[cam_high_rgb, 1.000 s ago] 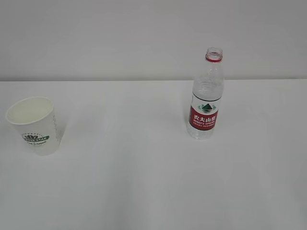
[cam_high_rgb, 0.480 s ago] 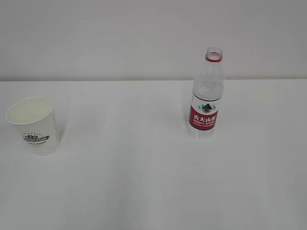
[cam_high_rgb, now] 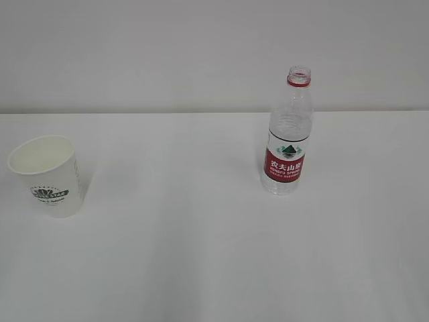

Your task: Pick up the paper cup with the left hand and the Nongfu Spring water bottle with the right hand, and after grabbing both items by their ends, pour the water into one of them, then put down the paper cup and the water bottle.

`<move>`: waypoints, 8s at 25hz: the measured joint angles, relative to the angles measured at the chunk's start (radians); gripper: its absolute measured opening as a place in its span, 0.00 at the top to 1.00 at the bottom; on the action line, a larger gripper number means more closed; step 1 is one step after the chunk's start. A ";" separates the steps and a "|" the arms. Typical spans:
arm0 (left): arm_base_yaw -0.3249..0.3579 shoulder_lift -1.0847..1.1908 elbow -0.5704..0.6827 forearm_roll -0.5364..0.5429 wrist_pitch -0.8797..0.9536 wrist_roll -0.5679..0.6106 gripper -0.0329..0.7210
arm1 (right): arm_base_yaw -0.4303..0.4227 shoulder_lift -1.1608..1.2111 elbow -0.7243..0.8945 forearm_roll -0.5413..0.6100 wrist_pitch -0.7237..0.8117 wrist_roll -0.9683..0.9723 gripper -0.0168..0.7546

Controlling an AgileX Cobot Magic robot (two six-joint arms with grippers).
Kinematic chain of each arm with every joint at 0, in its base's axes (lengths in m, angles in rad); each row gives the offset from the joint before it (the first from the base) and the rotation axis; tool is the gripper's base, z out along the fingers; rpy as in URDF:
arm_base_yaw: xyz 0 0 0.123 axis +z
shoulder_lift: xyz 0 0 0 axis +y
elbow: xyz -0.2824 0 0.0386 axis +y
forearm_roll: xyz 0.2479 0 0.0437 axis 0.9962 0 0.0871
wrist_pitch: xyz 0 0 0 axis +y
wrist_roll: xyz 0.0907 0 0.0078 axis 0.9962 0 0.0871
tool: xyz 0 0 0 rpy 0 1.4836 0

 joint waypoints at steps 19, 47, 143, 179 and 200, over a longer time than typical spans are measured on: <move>0.000 0.159 -0.077 0.117 -0.304 0.000 0.44 | 0.000 0.231 -0.066 0.060 -0.267 -0.078 0.22; 0.000 0.447 -0.077 0.119 -0.639 0.000 0.44 | 0.000 0.511 -0.066 0.258 -0.698 -0.347 0.23; 0.000 1.252 0.483 0.249 -2.002 -0.104 0.55 | 0.234 1.472 0.214 -0.174 -1.849 0.078 0.23; 0.000 1.447 0.522 0.218 -2.116 -0.083 0.44 | 0.234 1.838 0.140 -0.230 -2.124 0.001 0.11; 0.000 1.447 0.522 0.203 -2.116 -0.083 0.44 | 0.234 1.873 0.033 -0.261 -2.132 -0.001 0.21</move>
